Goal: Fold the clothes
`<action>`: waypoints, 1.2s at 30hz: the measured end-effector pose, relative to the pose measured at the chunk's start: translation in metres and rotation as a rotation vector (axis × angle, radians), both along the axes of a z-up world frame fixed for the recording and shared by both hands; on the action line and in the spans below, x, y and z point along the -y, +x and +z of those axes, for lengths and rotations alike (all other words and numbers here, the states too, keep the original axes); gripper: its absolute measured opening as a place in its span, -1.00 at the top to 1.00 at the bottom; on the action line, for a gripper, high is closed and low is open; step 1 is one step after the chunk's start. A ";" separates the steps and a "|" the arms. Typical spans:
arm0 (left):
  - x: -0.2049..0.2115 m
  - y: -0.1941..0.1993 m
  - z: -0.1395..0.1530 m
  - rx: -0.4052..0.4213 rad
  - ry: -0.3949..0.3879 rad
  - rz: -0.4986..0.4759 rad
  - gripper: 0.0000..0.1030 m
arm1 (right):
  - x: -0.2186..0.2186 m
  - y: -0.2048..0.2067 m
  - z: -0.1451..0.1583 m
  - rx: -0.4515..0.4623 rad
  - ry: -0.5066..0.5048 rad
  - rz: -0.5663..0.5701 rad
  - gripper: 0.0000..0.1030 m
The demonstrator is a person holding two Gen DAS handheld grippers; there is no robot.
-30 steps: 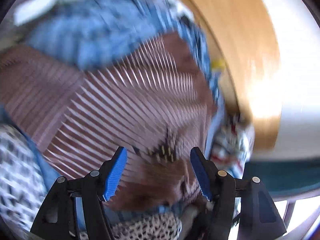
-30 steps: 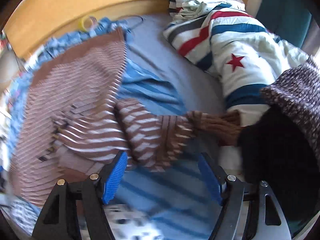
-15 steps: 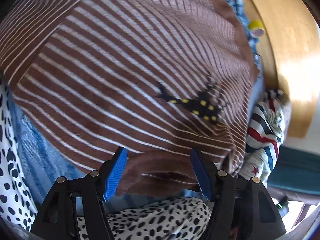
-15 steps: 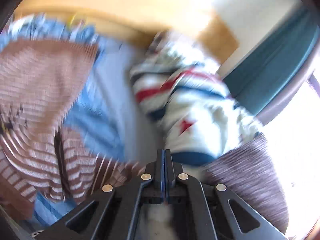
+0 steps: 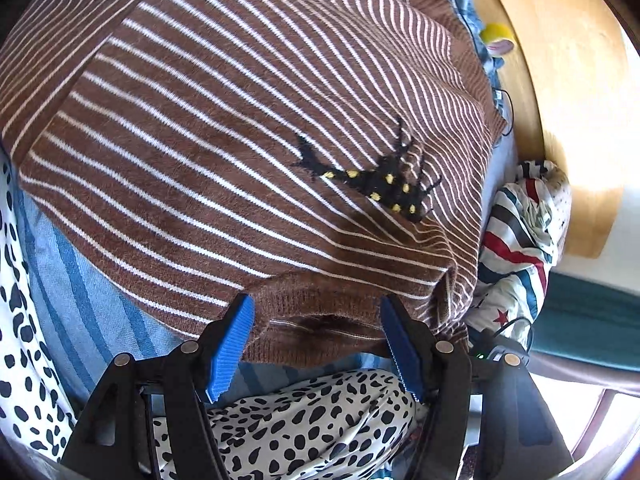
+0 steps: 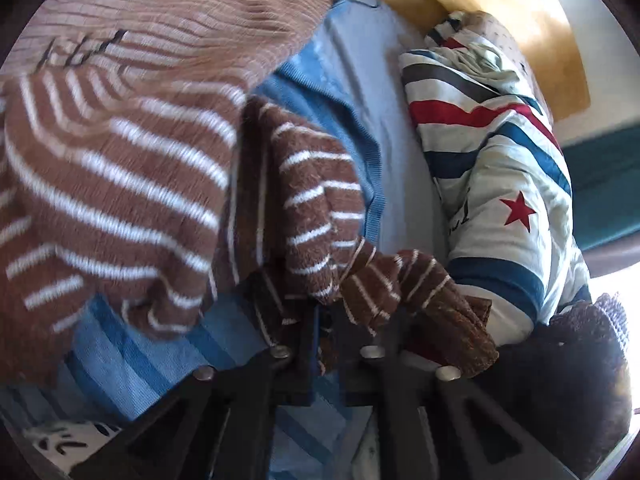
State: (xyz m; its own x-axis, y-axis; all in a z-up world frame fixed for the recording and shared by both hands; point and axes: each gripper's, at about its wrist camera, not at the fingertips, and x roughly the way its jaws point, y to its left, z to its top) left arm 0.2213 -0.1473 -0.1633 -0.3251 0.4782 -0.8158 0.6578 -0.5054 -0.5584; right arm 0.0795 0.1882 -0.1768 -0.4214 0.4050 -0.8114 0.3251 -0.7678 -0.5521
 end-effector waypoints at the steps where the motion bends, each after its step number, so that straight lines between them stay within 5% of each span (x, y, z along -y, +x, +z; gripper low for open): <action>1: 0.000 0.000 -0.002 0.005 -0.002 0.003 -0.29 | 0.002 0.001 0.015 -0.060 0.010 0.007 0.87; 8: -0.001 0.008 -0.018 0.024 0.061 0.045 -0.29 | 0.010 0.043 0.200 -0.672 0.077 0.072 0.99; 11: -0.007 0.008 -0.013 0.008 0.070 0.028 -0.29 | 0.006 0.047 0.247 -0.669 -0.038 0.073 0.95; 13: -0.013 0.008 -0.009 -0.007 0.073 0.011 -0.29 | 0.001 0.038 0.244 -0.538 -0.148 0.080 0.25; 14: -0.015 0.007 -0.007 -0.014 0.074 0.002 -0.29 | -0.002 0.031 0.229 -0.461 -0.171 0.070 -0.45; 15: -0.016 0.007 -0.006 -0.014 0.069 -0.003 -0.29 | -0.005 0.024 0.208 -0.378 -0.179 0.065 -0.63; 17: -0.016 0.007 -0.006 -0.008 0.061 -0.007 -0.29 | -0.011 0.012 0.154 -0.235 -0.157 0.055 -0.32; 20: -0.018 0.003 -0.008 -0.001 0.056 -0.011 -0.29 | -0.021 0.002 0.084 -0.066 -0.139 0.013 -0.16; 26: -0.026 -0.009 -0.016 0.011 0.039 -0.044 -0.29 | -0.021 -0.010 0.012 0.107 -0.184 -0.013 -0.42; 28: -0.028 -0.011 -0.020 0.015 0.044 -0.042 -0.29 | -0.016 -0.016 -0.005 0.090 -0.106 -0.010 -0.13; 30: -0.030 -0.011 -0.021 0.017 0.037 -0.038 -0.29 | -0.013 -0.020 -0.012 0.048 -0.061 -0.020 0.87; 32: -0.030 -0.009 -0.019 0.013 0.024 -0.039 -0.29 | -0.013 -0.021 -0.009 -0.030 -0.057 -0.035 0.83; 36: -0.031 -0.008 -0.013 -0.010 0.029 -0.043 -0.29 | -0.006 -0.010 0.059 -0.285 -0.029 -0.004 0.84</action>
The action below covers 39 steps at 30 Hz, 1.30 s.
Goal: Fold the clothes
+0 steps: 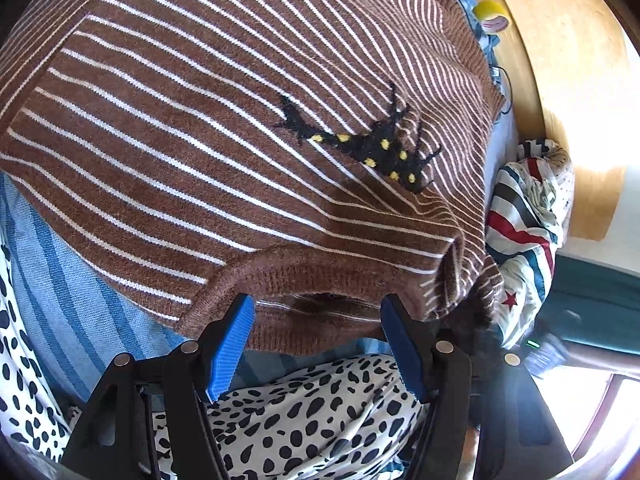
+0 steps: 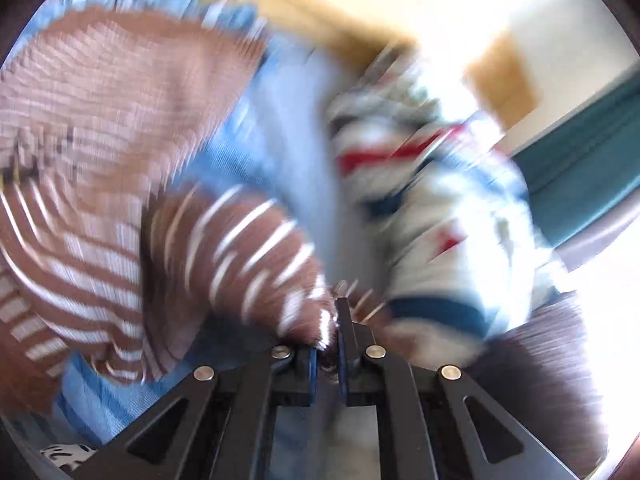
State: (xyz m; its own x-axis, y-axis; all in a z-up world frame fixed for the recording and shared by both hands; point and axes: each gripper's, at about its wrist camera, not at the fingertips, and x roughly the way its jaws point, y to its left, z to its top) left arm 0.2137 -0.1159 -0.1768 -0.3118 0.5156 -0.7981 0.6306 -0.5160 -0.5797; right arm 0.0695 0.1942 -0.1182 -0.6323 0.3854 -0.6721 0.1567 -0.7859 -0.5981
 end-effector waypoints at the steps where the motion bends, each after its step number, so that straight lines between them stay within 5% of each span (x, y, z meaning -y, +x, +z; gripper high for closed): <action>1: -0.001 0.000 0.002 -0.008 0.005 -0.002 -0.29 | 0.002 0.007 0.023 -0.071 0.010 0.010 0.85; 8: -0.013 0.002 0.033 -0.106 0.019 -0.033 -0.29 | 0.008 0.064 0.182 -0.484 -0.002 0.023 0.84; 13: -0.014 -0.004 0.042 -0.135 0.033 -0.041 -0.29 | 0.013 0.075 0.216 -0.583 0.089 0.013 0.81; 20: -0.019 -0.022 0.031 -0.104 0.035 -0.083 -0.29 | 0.005 -0.002 0.169 -0.411 0.141 -0.005 0.82; 22: -0.015 -0.026 0.025 -0.088 0.040 -0.068 -0.29 | -0.003 -0.040 0.146 -0.345 0.167 -0.056 0.40; 23: -0.012 -0.027 0.021 -0.078 0.040 -0.055 -0.29 | -0.006 -0.055 0.133 -0.290 0.191 -0.096 -0.14; 24: -0.007 -0.028 0.018 -0.066 0.040 -0.039 -0.29 | -0.011 -0.066 0.121 -0.231 0.188 -0.135 -0.34; 29: 0.012 -0.019 -0.002 -0.001 0.022 0.001 -0.29 | -0.025 -0.045 0.048 0.103 -0.197 -0.088 -0.32; 31: 0.018 -0.011 -0.012 0.043 0.011 0.021 -0.29 | -0.026 -0.018 0.005 0.225 -0.278 -0.075 -0.26; 35: 0.026 0.001 -0.023 0.126 -0.023 0.010 -0.29 | -0.036 0.024 -0.054 0.368 -0.292 -0.115 -0.12; 39: 0.029 0.009 -0.026 0.149 -0.028 -0.004 -0.29 | -0.055 0.036 -0.060 0.387 -0.346 -0.174 -0.11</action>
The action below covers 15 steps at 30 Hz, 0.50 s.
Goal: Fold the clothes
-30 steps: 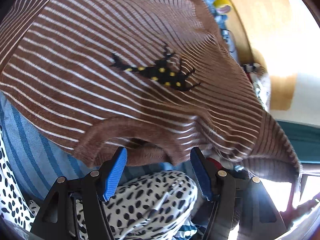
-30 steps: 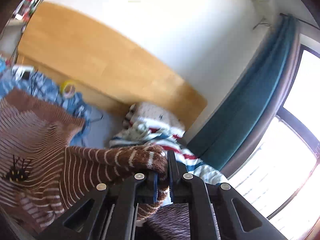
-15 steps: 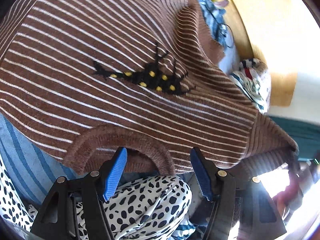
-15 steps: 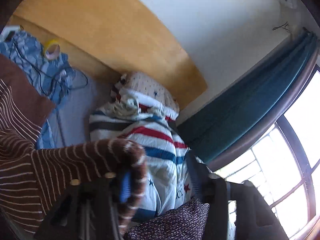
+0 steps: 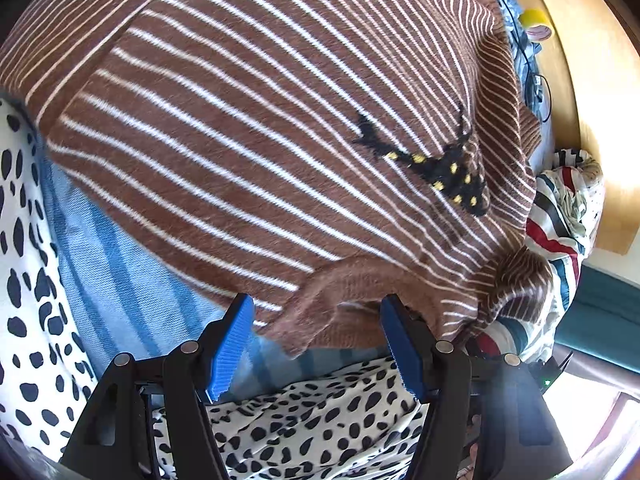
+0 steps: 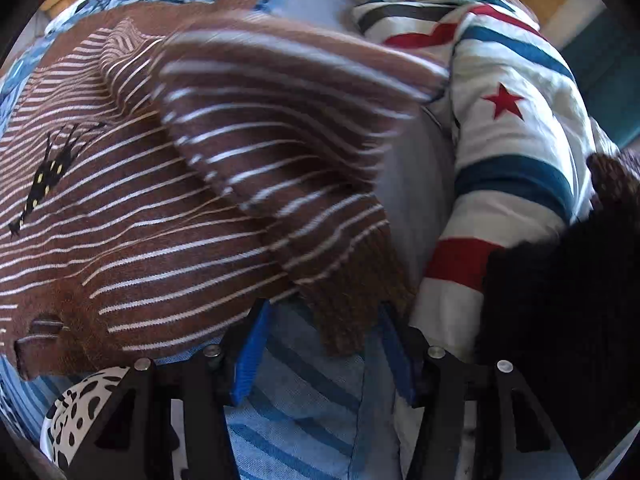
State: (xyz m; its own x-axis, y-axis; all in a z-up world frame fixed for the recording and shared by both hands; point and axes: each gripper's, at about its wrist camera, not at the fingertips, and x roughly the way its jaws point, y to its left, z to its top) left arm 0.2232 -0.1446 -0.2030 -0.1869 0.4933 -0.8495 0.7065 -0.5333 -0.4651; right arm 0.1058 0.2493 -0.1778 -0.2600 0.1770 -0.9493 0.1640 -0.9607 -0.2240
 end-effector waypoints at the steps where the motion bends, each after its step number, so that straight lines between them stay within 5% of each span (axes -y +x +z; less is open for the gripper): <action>1: -0.001 0.000 -0.001 0.008 -0.002 -0.004 -0.29 | -0.002 0.002 0.003 -0.007 -0.006 -0.005 -0.12; 8: -0.006 0.003 -0.019 -0.019 -0.031 -0.082 -0.29 | 0.038 0.018 0.005 -0.018 -0.028 0.167 -0.15; 11: -0.008 0.002 -0.026 -0.043 -0.057 -0.119 -0.10 | 0.070 0.011 -0.007 0.028 -0.021 0.256 -0.15; 15: -0.008 0.004 -0.040 -0.011 -0.092 -0.191 0.46 | 0.094 -0.010 -0.047 0.185 0.134 0.301 -0.24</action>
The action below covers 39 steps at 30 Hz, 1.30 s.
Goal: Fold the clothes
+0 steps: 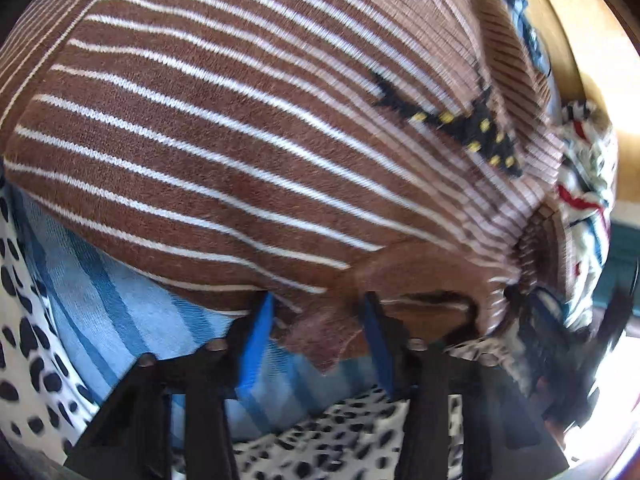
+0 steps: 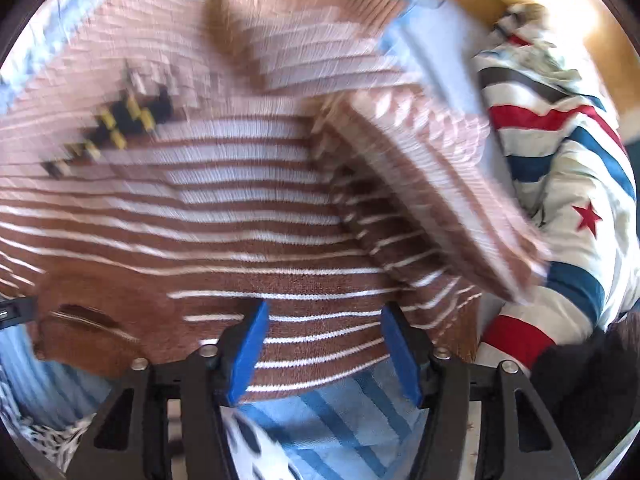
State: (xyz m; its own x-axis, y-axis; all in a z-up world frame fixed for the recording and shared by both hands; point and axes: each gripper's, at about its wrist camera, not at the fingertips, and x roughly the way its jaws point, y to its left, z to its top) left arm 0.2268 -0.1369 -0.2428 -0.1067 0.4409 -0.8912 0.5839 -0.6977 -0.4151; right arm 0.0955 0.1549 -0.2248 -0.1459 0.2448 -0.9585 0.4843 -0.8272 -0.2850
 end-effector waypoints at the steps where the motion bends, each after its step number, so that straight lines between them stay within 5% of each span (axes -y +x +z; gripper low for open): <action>1: 0.001 0.002 -0.003 0.006 0.012 -0.013 0.51 | -0.003 -0.004 -0.017 0.083 0.044 -0.027 -0.23; 4: 0.012 0.014 -0.016 0.063 0.108 0.010 0.58 | -0.038 -0.017 -0.037 0.260 -0.042 -0.220 -0.25; 8: 0.024 0.026 -0.027 0.075 0.222 0.078 0.65 | -0.071 -0.018 -0.026 0.245 -0.092 -0.287 -0.07; 12: 0.025 0.018 0.006 -0.041 0.159 0.050 0.73 | -0.083 -0.017 0.003 0.117 -0.214 -0.382 0.04; 18: 0.038 0.016 0.086 -0.273 0.024 0.101 0.82 | -0.056 0.000 0.029 -0.064 -0.310 -0.336 0.12; 23: 0.040 0.009 0.114 -0.261 -0.082 0.113 0.82 | -0.047 0.017 0.010 0.007 -0.376 -0.313 0.14; 26: 0.024 0.007 0.098 -0.216 -0.119 0.113 0.82 | -0.049 0.030 -0.027 0.127 -0.349 -0.295 0.13; 34: -0.008 -0.008 0.033 -0.141 -0.004 0.109 0.82 | -0.084 0.063 -0.028 0.170 -0.357 -0.300 0.33; 37: -0.014 -0.003 -0.008 0.052 -0.037 0.065 0.82 | -0.099 0.068 -0.024 0.183 -0.431 -0.357 0.31; 39: -0.005 0.013 -0.024 0.062 0.055 0.148 0.82 | -0.104 0.062 -0.016 0.206 -0.425 -0.391 0.24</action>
